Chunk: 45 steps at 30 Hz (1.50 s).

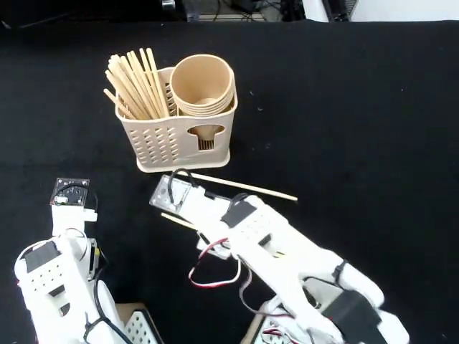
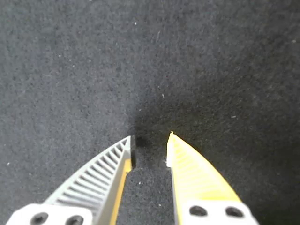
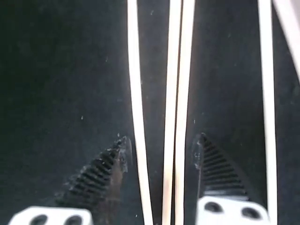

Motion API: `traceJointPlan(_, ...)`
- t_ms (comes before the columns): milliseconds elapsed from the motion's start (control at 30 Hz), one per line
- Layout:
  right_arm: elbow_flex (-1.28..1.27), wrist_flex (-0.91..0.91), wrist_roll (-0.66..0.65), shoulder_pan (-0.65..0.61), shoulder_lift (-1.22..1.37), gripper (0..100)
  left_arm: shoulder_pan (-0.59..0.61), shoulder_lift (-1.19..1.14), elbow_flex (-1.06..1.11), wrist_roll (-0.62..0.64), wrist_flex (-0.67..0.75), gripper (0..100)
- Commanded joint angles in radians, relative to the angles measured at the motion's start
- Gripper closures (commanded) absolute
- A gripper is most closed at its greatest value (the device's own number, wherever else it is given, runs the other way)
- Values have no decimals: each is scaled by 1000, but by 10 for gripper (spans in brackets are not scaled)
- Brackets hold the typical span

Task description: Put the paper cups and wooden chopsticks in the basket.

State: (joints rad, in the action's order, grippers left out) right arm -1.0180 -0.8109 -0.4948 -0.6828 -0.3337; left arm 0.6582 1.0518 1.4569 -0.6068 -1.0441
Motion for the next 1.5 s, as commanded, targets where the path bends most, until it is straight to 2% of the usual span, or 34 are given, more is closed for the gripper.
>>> traceJointPlan(0, 96, 15, 12, -14, 84, 770, -15, 3, 2, -12, 11, 855)
traceJointPlan(133, 150, 9, 12, -12, 199, 724, -15, 3, 2, -12, 11, 855)
traceJointPlan(300, 222, -54, 3, -15, 269, 750, -15, 3, 2, -12, 11, 855)
traceJointPlan(367, 223, -54, -6, -17, 272, 811, -15, 3, 2, -12, 11, 855)
traceJointPlan(467, 226, -54, -3, -15, 271, 975, -15, 3, 2, -12, 11, 855)
traceJointPlan(500, 226, -54, -3, -14, 269, 990, -15, 3, 2, -12, 11, 855)
traceJointPlan(533, 225, -54, -2, -12, 266, 968, -15, 3, 2, -12, 11, 855)
traceJointPlan(1167, 216, -176, -3, -15, -56, 985, -15, 3, 2, -12, 11, 855)
traceJointPlan(1300, 179, -144, -3, -18, -47, 980, -15, 3, 2, -12, 11, 855)
traceJointPlan(1467, 137, -46, -2, -20, 58, 894, -15, 3, 2, -12, 11, 855)
